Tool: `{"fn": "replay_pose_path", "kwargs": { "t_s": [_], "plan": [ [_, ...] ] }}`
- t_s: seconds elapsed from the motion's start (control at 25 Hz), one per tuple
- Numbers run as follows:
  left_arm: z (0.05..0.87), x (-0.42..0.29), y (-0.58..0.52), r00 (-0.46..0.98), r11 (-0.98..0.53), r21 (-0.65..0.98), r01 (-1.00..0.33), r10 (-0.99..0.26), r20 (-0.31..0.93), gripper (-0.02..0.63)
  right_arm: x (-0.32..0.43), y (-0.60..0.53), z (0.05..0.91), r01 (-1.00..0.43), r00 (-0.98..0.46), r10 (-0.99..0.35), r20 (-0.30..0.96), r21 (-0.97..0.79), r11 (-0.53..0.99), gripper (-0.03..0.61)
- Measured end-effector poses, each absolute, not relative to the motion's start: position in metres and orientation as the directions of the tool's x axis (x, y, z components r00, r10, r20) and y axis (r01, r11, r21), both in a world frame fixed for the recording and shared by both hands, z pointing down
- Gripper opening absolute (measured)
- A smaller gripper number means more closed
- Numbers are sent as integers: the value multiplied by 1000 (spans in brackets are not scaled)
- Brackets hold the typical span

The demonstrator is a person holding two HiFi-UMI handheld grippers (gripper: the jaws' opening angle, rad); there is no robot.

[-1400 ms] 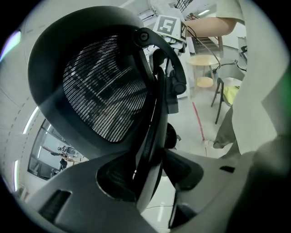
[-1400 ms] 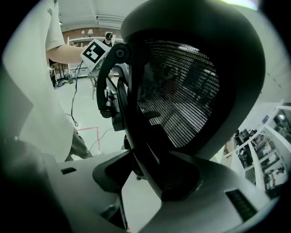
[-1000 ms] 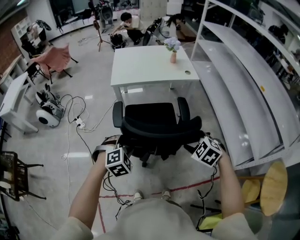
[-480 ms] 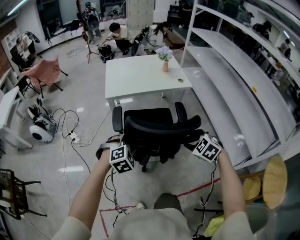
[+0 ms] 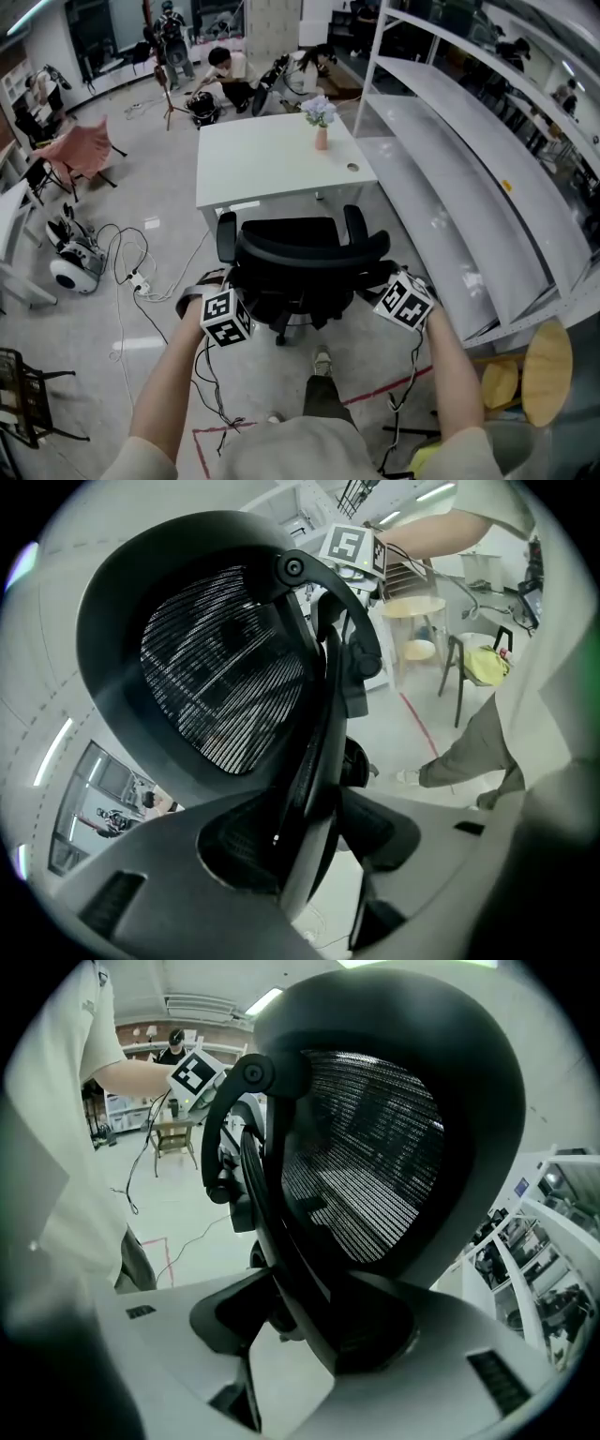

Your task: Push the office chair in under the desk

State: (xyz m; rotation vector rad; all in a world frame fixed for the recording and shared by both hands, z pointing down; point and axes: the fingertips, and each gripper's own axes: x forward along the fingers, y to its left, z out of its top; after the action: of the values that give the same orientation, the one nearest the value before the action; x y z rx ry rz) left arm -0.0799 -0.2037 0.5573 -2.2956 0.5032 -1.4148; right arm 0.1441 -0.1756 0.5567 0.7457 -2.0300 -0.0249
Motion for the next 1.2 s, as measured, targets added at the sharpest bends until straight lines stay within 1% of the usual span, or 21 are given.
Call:
{"fn": "replay_pose_path", "kwargs": {
  "t_s": [0.24,0.48,0.76,1.2],
  "plan": [
    [556,-72,-228,415,-863,-493,-106,-489,767,199,153,-202,555,-461,-411,-496,764,295,837,195],
    [556,-70,-246,400,-850,-509,-133,-516,757,199,156,-228,555,-430,-438,-494,751,308,849,195],
    [552,-63,-271,390,-855,-498,-149,-513,764,201,164,-252,549,-387,-460,-432,776,263,884,187],
    [553,-47,-333,334,-838,-501,-217,-546,769,207,181,-324,550,-328,-501,-456,736,327,886,187]
  ]
}}
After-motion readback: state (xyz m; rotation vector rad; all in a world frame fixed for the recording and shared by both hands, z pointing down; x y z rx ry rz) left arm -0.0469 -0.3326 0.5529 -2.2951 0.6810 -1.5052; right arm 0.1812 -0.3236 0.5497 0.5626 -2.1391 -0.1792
